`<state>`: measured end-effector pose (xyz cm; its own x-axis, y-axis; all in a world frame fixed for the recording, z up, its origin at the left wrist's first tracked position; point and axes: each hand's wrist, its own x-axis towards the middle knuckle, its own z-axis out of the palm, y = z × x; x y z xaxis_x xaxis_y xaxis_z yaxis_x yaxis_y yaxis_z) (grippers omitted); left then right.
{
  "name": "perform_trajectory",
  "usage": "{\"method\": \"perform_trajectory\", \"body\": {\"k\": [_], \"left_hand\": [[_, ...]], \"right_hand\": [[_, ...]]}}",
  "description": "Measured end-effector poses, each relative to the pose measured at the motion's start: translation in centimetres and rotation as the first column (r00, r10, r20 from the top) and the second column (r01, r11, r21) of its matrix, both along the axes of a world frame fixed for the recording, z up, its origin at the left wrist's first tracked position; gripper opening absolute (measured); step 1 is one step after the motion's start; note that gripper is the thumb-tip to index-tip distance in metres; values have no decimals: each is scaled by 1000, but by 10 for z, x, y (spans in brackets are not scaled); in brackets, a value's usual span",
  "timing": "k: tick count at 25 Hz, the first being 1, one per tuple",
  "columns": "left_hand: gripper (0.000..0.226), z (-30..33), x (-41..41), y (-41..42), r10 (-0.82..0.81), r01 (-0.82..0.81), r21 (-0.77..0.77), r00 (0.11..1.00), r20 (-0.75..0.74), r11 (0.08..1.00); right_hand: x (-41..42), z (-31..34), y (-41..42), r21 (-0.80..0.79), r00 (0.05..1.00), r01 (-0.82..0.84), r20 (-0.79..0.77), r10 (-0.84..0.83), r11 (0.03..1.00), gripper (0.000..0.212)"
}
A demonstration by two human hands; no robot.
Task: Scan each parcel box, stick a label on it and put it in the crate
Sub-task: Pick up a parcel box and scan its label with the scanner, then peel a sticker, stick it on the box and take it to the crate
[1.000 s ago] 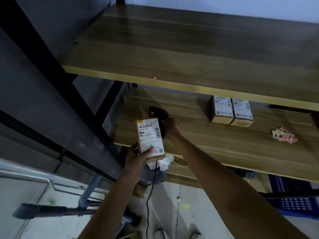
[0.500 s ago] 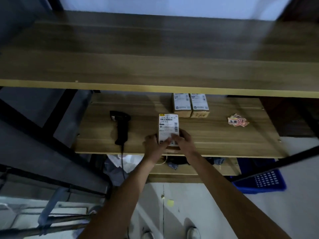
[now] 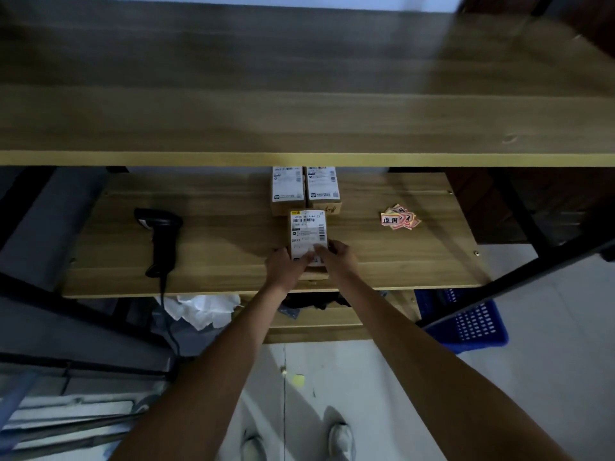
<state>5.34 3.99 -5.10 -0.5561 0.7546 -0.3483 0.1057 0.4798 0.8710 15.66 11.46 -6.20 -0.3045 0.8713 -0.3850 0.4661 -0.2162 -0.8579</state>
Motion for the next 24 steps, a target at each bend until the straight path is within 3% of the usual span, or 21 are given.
{"method": "perform_trajectory", "body": {"k": [13,17,21,24], "left_hand": [[49,-28,-9,11,54,-48,-74,995,81,996],[68,-37,-11,10,59,-53,-88,996,72,995],[42,-18,-5,12,5,-2,-98,1000,21,995],[43,-13,-7,16,-18,17,-153,1000,-3,988]], "right_hand": [[-6,-15,5,-23,999,-37,10,37,999,24],[-7,-23,5,-23,999,-37,17,38,999,28],[-9,-24,9,-5,996,-59,62,59,998,29],[-9,-26,14,-11,991,-91,95,91,996,35]]}}
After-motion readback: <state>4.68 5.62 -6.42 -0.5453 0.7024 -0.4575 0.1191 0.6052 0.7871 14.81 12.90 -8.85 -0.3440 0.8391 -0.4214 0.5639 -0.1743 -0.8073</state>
